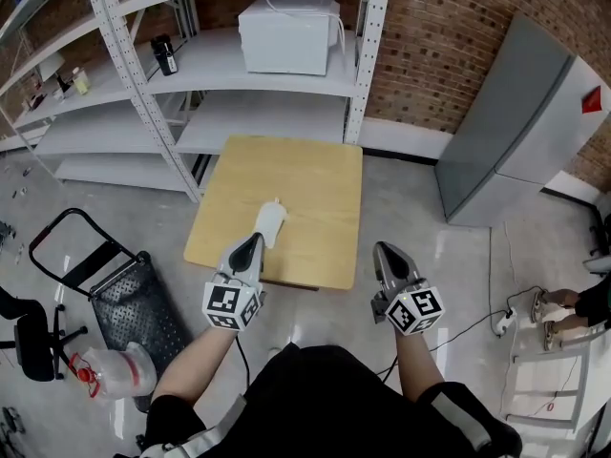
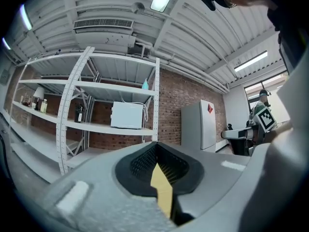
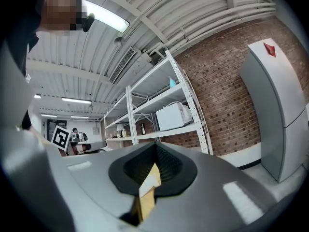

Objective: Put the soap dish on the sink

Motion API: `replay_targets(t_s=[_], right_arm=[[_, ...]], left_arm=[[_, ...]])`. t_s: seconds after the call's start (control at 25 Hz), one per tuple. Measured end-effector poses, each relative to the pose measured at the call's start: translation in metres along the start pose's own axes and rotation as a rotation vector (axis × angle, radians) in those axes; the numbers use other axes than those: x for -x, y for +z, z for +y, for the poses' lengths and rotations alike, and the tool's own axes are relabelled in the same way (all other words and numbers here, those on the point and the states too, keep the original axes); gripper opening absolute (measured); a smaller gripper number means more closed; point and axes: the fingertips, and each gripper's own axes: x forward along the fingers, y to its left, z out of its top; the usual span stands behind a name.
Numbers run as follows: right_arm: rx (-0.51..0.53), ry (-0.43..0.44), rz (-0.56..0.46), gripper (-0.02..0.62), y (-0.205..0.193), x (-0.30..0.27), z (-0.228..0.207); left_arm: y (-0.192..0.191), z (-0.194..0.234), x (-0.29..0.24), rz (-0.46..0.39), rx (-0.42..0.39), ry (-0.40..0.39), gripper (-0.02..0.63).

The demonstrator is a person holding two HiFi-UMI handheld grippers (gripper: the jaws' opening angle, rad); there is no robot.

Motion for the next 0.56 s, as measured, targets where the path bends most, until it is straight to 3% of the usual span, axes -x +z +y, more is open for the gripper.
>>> replay_targets(t_s=[0.56], right_arm=[[0.027, 0.005, 0.024, 0.005, -0.004, -0.005, 0.014]], left_arm=[[-0.006, 0.010, 0.013, 0.016, 0.017, 0.028, 0.000]])
